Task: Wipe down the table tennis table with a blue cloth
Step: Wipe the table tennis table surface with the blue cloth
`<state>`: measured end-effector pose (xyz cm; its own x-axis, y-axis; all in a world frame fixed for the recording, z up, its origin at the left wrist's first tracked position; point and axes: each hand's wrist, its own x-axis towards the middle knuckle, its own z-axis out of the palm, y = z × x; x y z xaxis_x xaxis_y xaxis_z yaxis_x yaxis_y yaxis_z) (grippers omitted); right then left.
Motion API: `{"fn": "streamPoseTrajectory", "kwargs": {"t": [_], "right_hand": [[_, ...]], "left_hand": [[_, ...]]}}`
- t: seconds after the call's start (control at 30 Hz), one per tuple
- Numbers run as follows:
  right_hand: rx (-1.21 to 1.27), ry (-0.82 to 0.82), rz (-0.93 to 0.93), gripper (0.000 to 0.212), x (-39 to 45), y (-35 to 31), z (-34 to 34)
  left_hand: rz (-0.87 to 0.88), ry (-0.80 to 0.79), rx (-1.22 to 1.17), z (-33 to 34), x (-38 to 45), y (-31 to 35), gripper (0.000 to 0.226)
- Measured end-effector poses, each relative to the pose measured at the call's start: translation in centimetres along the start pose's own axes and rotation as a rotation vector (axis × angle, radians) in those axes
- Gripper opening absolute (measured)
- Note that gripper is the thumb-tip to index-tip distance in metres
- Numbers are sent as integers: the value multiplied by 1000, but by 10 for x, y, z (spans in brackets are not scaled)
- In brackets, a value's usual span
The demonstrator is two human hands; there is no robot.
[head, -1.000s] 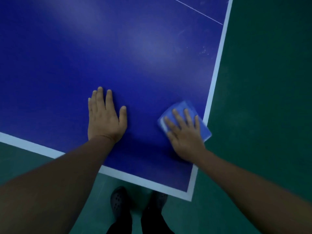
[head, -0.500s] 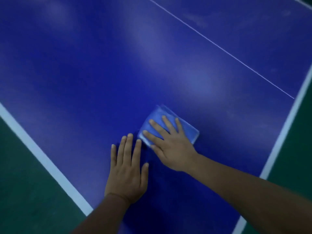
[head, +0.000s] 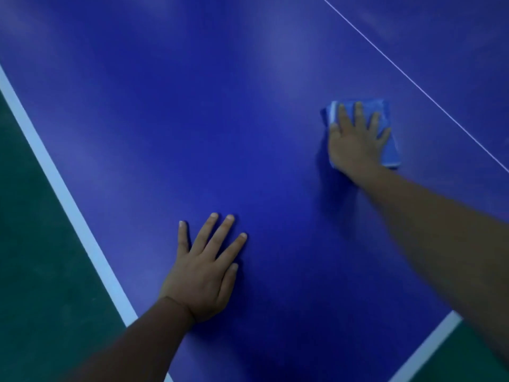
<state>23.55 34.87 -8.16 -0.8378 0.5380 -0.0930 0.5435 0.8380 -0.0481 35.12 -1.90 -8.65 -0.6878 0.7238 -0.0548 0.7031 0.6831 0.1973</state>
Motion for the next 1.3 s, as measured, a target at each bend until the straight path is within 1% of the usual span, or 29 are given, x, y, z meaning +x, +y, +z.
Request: {"fn": "streamPoseTrajectory", "kwargs": {"t": [0.07, 0.13, 0.17, 0.2, 0.23, 0.27, 0.37, 0.43, 0.47, 0.5, 0.57, 0.63, 0.67, 0.7, 0.8, 0.9, 0.97, 1.0, 1.03, 1.07, 1.13, 1.17, 1.2, 1.23, 1.3], "right_hand": [[-37, 2, -168, 60, -41, -45, 5], [-32, -14, -417, 59, -96, -80, 17], [-20, -27, -486, 58, -117, -86, 21], [4, -47, -497, 58, -126, -82, 20], [21, -55, -458, 57, -126, -71, 19], [17, -40, -381, 57, -122, -54, 19], [25, -36, -59, 57, -119, 11, 17], [71, -47, 107, 57, -124, 23, 16], [76, -39, 134, 58, -125, 11, 15], [78, -30, 112, 59, -123, -8, 15], [94, -33, -33, 59, -117, -50, 17], [129, -72, -133, 56, -113, -69, 18], [129, -79, -117, 56, -111, -59, 19], [120, -71, -62, 56, -110, -38, 19], [72, -15, 206, 56, -131, 55, 15], [163, -31, 466, 54, -176, 143, 5], [199, -30, 570, 55, -198, 162, 6], [194, -21, 601, 56, -204, 156, 8], [176, -13, 593, 56, -208, 142, 10], [144, -9, 528, 57, -210, 122, 13], [81, -28, 241, 61, -217, 85, 21], [68, -61, 110, 62, -218, 78, 24], [68, -79, 46, 61, -215, 85, 23], [64, -64, 62, 59, -208, 104, 21], [51, -41, 266, 56, -195, 156, 15]], "left_hand": [[-10, -13, 5, -2, 0, 2, 53], [-15, -15, 10, -3, 1, 3, 53], [-17, -16, 12, -3, 1, 4, 54], [-21, -17, 13, -2, 1, 4, 54], [-26, -20, 12, -3, 1, 5, 54], [-29, -24, 11, -3, 1, 5, 54], [-35, -46, 2, -4, 3, 5, 55], [-45, -56, -5, -6, 3, 7, 55], [-48, -57, -6, -7, 3, 7, 56], [-49, -55, -8, -8, 3, 7, 56], [-54, -44, -8, -9, 3, 9, 56], [-68, -30, -3, -9, 2, 10, 57], [-73, -22, 0, -9, 2, 12, 57], [-77, -17, 4, -9, 2, 14, 58], [-88, 6, 17, -10, 1, 16, 61], [-78, 40, 8, -13, 3, 30, 63], [-78, 58, -34, -13, 11, 53, 63], [-76, 62, -62, -11, 17, 67, 64], [-74, 67, -87, -10, 25, 81, 64], [-69, 76, -105, -7, 34, 94, 64], [-75, 101, -141, -2, 54, 116, 65], [-94, 109, -158, 0, 64, 125, 65], [-113, 113, -175, 3, 73, 131, 66], [-128, 112, -188, 6, 82, 137, 66], [-142, 104, -187, 11, 91, 143, 68]]}}
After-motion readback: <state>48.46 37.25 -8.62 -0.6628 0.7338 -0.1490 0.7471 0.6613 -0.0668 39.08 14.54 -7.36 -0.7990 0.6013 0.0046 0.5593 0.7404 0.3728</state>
